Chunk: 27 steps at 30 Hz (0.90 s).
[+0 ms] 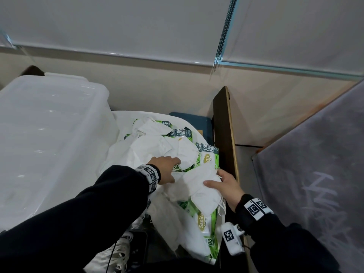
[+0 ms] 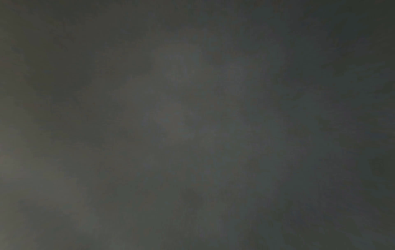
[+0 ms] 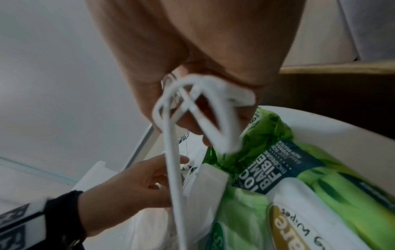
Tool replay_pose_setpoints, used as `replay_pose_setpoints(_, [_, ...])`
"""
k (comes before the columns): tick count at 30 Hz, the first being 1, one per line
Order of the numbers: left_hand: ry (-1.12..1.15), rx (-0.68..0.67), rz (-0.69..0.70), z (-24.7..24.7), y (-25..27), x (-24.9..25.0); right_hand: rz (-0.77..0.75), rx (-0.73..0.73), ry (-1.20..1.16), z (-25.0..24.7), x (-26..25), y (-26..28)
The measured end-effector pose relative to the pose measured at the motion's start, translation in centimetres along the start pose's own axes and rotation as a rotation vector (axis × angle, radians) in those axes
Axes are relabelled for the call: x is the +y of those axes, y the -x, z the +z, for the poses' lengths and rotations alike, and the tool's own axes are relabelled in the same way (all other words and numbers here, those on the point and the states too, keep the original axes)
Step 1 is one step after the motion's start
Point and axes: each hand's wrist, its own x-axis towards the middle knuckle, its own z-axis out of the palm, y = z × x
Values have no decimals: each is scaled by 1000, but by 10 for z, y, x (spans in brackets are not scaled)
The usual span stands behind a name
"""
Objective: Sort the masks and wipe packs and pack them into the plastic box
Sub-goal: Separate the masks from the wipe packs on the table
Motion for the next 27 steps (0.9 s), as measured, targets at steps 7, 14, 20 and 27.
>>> replay_pose_setpoints(7, [57, 133, -17, -2, 4, 2, 133, 6, 49, -2, 10, -1])
replay_pose_setpoints(14, [91, 73, 120, 7, 4, 18, 229, -115, 152, 8, 13, 6])
replay_pose_setpoints(20, [40, -33, 76, 14, 1, 27, 236, 5, 106, -1, 22, 3])
replay_pose_setpoints(27, [153, 126, 26, -14, 6, 2, 205, 72, 73, 3, 24, 2])
